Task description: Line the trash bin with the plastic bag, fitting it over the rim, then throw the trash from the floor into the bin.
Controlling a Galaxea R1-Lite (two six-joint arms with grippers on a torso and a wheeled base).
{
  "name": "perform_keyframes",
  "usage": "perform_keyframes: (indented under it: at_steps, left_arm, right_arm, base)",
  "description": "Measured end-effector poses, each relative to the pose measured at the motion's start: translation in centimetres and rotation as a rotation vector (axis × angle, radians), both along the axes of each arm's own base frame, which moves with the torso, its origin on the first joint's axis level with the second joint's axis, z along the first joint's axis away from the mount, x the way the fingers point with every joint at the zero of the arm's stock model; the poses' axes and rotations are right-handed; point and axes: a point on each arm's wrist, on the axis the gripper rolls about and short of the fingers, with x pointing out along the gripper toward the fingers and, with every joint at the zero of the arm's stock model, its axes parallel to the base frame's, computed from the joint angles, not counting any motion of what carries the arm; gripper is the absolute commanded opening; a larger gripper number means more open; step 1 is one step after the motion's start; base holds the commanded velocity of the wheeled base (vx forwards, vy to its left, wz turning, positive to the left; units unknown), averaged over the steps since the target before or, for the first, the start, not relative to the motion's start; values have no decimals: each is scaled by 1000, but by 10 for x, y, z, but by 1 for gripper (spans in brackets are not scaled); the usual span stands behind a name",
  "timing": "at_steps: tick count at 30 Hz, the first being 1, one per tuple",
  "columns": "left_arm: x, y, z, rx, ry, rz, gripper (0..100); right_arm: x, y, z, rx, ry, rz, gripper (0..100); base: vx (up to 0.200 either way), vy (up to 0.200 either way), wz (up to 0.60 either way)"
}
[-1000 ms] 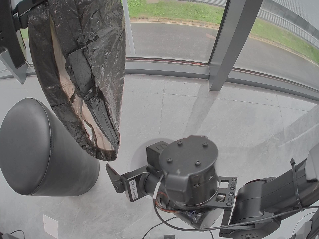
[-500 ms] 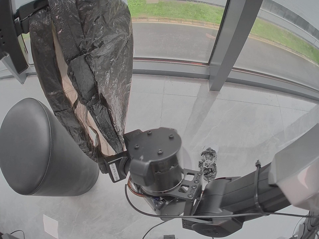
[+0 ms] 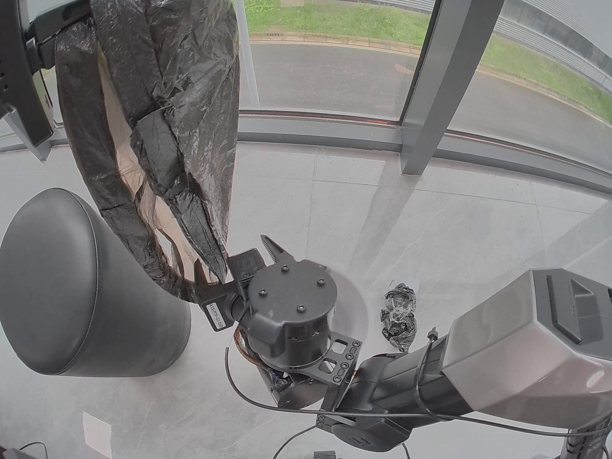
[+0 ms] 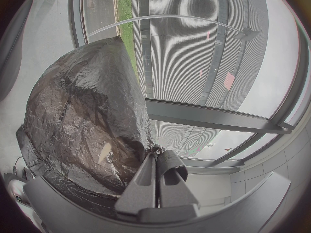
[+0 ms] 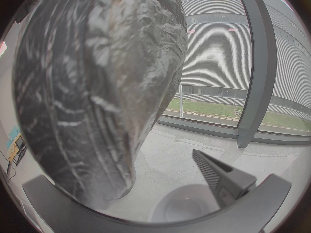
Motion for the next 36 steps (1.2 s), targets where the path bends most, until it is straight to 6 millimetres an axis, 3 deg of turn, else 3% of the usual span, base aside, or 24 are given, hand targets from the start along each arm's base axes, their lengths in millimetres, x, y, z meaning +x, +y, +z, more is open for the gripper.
perform_keyframes:
  at_steps: [11, 19, 28, 36]
  left_arm:
    - [0, 1, -2, 8, -2, -12, 0]
    - [8, 3, -20, 24, -38, -30, 0]
    - [17, 6, -55, 50, -61, -84, 0]
    - [21, 8, -91, 87, -6, -119, 0]
  right_arm:
    - [1, -4, -4, -11, 11, -8, 0]
    - [-5, -26, 18, -23, 78, -19, 0]
    - [-8, -57, 32, -51, 398, -44, 0]
    - [-10, -94, 66, 7, 806, 18, 0]
  base:
    - [0, 0, 0]
    - [0, 0, 0]
    - [0, 0, 0]
    - [0, 0, 0]
